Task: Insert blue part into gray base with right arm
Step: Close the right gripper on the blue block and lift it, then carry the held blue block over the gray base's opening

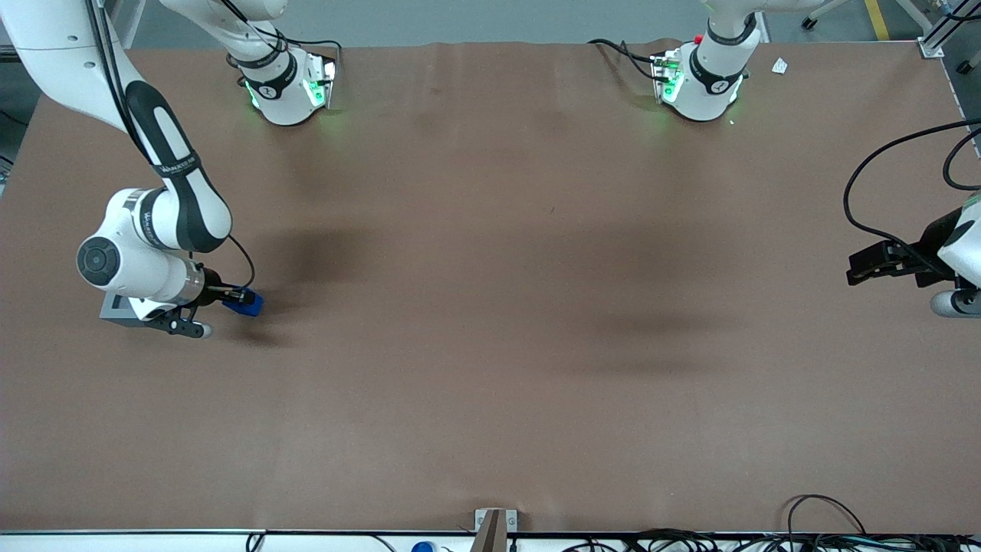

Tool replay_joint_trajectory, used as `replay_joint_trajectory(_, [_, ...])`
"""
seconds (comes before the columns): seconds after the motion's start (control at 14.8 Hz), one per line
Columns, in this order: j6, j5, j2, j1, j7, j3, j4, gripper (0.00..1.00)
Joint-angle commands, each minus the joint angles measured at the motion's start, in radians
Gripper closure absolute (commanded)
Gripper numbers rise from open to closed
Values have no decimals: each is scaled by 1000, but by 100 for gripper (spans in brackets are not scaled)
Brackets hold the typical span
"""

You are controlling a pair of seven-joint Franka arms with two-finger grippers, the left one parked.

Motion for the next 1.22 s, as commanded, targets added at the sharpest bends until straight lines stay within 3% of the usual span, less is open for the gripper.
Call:
replay_joint_trajectory(0.0, [-5, 1, -19, -9, 0, 1, -7, 92])
replay_joint_trajectory(0.14, [-38, 1, -26, -25, -41, -1, 25, 97])
replay_joint_trajectory(0.34, [-282, -10, -51, -84, -149, -4, 158, 100])
replay_joint_trajectory(0.47, [-367, -82, -60, -115, -160, -2, 204, 100])
replay_joint_trajectory(0.88, [-385, -179, -75, -224, -262, -5, 224, 100])
replay_joint_trajectory(1.15, [-370, -196, -71, -249, -337, -5, 240, 100])
